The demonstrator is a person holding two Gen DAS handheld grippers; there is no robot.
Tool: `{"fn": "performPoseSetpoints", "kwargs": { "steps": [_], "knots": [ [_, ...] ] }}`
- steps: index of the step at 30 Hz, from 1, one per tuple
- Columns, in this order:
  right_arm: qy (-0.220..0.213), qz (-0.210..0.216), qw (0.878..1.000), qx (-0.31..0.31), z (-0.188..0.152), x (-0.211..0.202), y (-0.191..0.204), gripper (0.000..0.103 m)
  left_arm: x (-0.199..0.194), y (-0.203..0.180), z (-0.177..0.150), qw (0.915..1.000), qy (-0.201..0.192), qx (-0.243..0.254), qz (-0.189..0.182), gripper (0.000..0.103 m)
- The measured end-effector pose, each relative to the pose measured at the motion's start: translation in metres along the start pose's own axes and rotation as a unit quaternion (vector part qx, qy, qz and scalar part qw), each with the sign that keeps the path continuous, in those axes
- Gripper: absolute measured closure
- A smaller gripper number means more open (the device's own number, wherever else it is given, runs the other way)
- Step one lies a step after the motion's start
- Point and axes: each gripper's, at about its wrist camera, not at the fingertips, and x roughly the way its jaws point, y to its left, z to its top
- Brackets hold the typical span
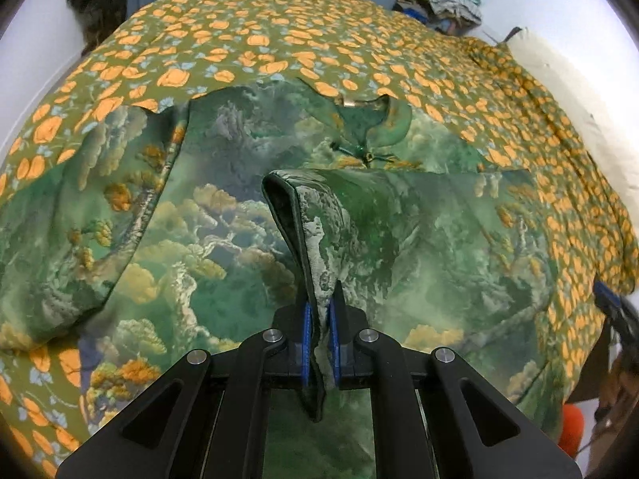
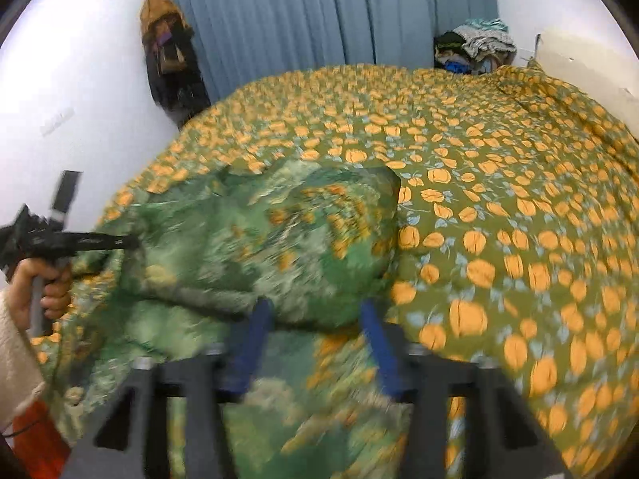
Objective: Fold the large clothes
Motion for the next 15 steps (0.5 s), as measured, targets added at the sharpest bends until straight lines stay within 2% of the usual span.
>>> {"fn": "performPoseSetpoints", "kwargs": {
  "steps": [4, 7, 10, 13, 15],
  "knots": [
    [0.022, -0.014, 1.000, -0.018, 0.033, 0.052, 0.001, 0.066, 0.014, 0.004, 0.013, 0.9998, -0.009, -0.016, 0.002, 0.097],
    [0.019, -0.023, 0.999, -0.036, 0.046, 0.083, 0.004, 0.066, 0.021, 0.004, 0.019, 0.9998, -0.012, -0.016, 0.008, 0.097],
    [0.045, -0.014, 0.998, -0.031, 0.043, 0.117, -0.002, 0.066, 0.033, 0.008, 0.015, 0.9998, -0.002, -0.010, 0.019, 0.097],
    [0.086, -0.010, 0.996, -0.027, 0.027, 0.151, -0.011, 0.069, 0.043, 0.014, 0.007, 0.9999, 0.007, -0.006, 0.010, 0.096],
    [0.092, 0.003, 0.996, -0.018, 0.018, 0.160, -0.016, 0.069, 0.050, 0.016, 0.001, 0.9999, 0.010, -0.002, 0.009, 0.095]
  ]
}}
